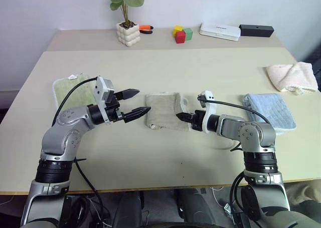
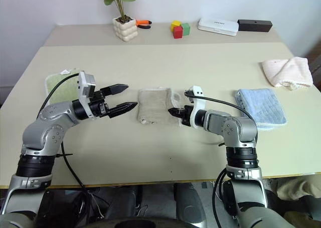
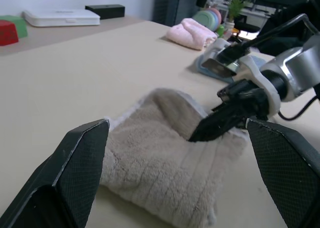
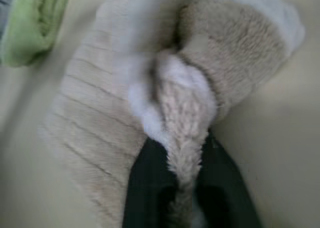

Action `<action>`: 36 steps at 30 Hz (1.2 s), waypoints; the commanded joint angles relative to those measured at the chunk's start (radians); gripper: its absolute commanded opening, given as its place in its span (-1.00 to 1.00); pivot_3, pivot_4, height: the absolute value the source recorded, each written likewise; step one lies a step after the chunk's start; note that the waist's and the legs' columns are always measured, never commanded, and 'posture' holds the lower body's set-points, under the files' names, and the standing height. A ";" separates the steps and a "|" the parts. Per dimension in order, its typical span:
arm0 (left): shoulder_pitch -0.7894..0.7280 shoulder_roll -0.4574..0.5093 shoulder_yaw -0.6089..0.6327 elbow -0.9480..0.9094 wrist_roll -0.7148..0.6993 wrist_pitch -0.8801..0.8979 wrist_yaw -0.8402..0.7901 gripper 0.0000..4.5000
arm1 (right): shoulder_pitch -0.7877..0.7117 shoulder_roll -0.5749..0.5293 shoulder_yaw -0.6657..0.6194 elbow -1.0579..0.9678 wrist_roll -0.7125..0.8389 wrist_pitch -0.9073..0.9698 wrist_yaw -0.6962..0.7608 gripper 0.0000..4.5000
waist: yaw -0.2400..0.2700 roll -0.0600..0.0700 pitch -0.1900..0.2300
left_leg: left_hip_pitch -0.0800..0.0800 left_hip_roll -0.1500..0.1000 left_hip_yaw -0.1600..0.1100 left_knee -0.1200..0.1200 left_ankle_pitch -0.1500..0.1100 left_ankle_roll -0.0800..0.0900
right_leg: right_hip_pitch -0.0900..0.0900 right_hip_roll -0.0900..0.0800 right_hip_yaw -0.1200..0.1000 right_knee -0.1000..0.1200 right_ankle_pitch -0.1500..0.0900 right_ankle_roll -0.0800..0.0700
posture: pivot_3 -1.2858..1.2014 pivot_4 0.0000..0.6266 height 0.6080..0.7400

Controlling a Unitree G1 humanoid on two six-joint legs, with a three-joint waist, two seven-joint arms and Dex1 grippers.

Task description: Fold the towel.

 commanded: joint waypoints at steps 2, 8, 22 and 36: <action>-0.028 -0.018 -0.006 0.009 0.017 -0.047 0.003 1.00 | -0.048 0.032 -0.144 0.011 0.067 0.010 -0.061 -1.00 | 0.002 0.000 0.000 | 0.000 0.000 0.000 0.000 0.000 0.000 | 0.000 0.000 0.000 0.000 0.000 0.000 | 0.03 -0.52 1.00; -0.098 -0.034 -0.008 0.091 0.017 -0.081 -0.041 1.00 | -0.128 0.091 -0.479 0.007 0.210 -0.064 -0.284 -1.00 | 0.003 0.001 0.001 | -0.001 0.000 0.000 0.000 0.000 0.000 | -0.001 0.000 0.000 0.000 0.000 0.000 | 0.03 -0.52 1.00; -0.263 -0.168 -0.092 0.379 0.085 -0.204 -0.163 1.00 | -0.020 0.053 -0.803 -0.302 0.589 -0.325 -0.828 -1.00 | -0.002 0.002 0.001 | -0.002 0.000 0.000 -0.002 0.000 0.000 | -0.002 0.000 0.000 0.000 0.000 0.000 | 0.03 -0.52 1.00; -0.295 -0.223 -0.110 0.460 0.140 -0.280 -0.235 1.00 | 0.333 0.094 -0.652 -0.482 0.775 -0.579 -1.033 -1.00 | 0.000 0.003 0.000 | -0.002 0.000 0.000 -0.002 0.000 0.001 | -0.002 0.000 0.001 0.000 0.000 0.000 | 0.03 -0.52 1.00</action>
